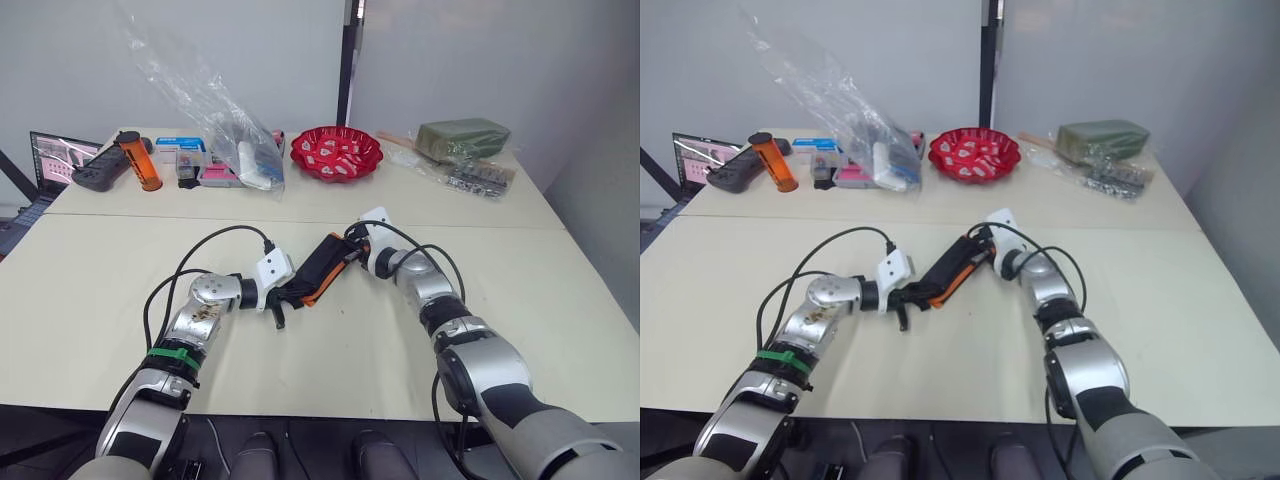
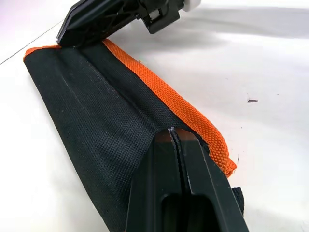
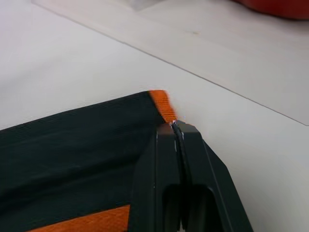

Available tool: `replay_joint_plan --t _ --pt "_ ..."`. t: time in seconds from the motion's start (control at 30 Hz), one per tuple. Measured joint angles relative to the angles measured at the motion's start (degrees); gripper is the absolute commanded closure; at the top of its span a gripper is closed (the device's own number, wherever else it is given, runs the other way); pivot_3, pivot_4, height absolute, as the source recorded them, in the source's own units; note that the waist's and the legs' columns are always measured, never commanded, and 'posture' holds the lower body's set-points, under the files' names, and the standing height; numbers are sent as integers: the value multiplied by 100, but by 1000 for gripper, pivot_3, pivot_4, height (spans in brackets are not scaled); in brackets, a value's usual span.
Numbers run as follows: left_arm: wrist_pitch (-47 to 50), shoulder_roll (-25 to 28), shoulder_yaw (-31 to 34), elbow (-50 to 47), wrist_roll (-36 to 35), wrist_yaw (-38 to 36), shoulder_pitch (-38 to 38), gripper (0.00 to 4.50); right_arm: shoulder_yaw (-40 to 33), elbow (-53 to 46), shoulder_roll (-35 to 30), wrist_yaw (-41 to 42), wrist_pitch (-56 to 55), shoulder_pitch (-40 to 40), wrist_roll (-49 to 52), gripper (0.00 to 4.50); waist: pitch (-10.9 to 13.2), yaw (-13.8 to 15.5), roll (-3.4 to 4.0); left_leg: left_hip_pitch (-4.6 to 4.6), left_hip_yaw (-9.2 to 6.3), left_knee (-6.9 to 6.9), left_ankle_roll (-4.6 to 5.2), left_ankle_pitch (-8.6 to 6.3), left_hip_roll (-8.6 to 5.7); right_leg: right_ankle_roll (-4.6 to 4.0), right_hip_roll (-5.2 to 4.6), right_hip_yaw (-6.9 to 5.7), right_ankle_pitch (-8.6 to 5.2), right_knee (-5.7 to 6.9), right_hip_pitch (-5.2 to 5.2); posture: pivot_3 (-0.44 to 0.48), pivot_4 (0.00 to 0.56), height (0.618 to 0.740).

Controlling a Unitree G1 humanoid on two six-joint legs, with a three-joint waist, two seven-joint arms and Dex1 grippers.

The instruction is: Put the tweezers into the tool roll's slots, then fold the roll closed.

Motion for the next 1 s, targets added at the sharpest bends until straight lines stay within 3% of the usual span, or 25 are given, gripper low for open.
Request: replay_joint_plan --t 0.2,0.4,0.57,0.67,1.0 --pt "51 -34 142 -163 -103 28 164 4472 -326 170 -4 -57 -347 -24 57 4500 1 -20 0 -19 0 -4 1 0 -1 5 0 2 3 0 -17 0 150 729" --pt "221 -44 249 -390 -171 -3 266 4472 -623 -452 23 777 -689 400 442 4500 18 -27 20 -57 0 -16 1 1 -3 48 1 2 27 0 -56 0 150 729" --pt "302 -60 262 -463 -202 -3 258 4472 -185 -1668 165 1539 -504 1091 452 4500 19 -13 23 -101 0 -13 1 1 -3 53 3 2 30 5 -100 0 150 729" --pt "311 -78 262 -467 -206 3 253 4472 6 -2262 261 1539 -160 1452 442 4500 19 -2 23 -114 0 -8 0 2 -4 55 3 3 35 6 -111 0 150 729" --pt "731 211 229 -1074 -336 -434 632 4472 459 -2441 174 1269 164 1397 -19 4500 16 -55 23 -98 3 -17 -1 2 0 50 3 3 36 3 -106 0 150 729"
